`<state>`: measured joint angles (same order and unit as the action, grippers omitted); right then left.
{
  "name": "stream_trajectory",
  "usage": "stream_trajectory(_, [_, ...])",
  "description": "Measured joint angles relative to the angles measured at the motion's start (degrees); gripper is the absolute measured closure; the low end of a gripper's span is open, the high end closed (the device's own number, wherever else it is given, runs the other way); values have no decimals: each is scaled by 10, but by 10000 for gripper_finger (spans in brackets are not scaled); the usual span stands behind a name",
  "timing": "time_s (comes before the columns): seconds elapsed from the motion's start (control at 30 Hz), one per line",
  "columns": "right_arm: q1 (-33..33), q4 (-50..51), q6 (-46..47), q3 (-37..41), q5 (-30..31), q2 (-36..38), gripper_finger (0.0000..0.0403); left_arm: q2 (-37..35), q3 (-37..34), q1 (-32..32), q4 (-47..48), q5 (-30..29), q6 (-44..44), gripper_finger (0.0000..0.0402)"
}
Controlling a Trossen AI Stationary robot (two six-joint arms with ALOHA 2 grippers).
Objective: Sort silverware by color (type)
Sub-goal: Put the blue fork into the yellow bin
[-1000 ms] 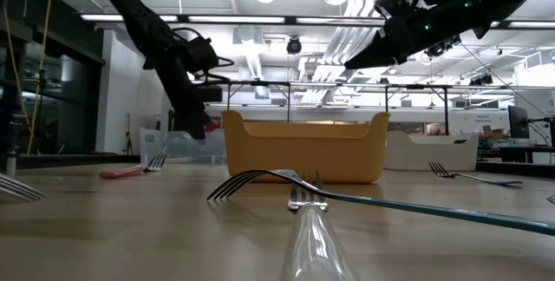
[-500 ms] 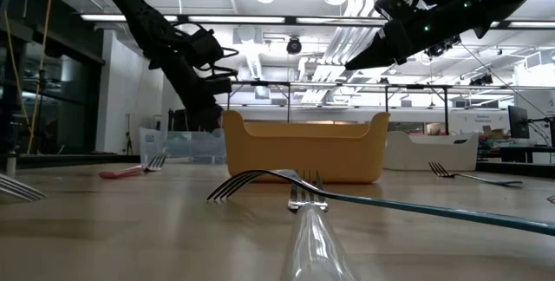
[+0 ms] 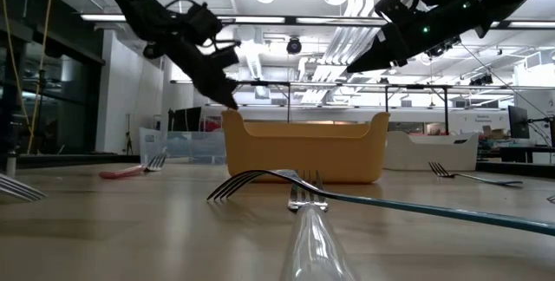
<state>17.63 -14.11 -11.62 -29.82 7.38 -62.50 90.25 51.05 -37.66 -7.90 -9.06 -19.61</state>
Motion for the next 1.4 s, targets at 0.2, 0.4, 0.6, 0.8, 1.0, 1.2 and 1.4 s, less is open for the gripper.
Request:
stream_trajectory(0.2, [0,11,2,0,0,0,402,-38,0,33,-3,0,27,401])
stream_trajectory(0.4, [-2,15,13,0,0,0,402,-42,-33,70,-101,26,71,401])
stream_trajectory(0.6, [-14,16,25,0,0,-1,402,-42,-94,102,-231,61,100,401])
stream_trajectory(0.8, [-59,18,38,0,1,-17,402,-44,-137,149,-269,72,106,401])
stream_trajectory(1.0, [-119,12,55,0,68,-35,402,-44,-172,199,-335,71,105,401])
stream_trajectory(1.2, [-187,16,102,0,130,-37,402,-44,-199,233,-383,69,106,401])
stream_trajectory(1.4, [-245,29,144,0,187,-37,402,-44,-203,260,-392,69,115,401])
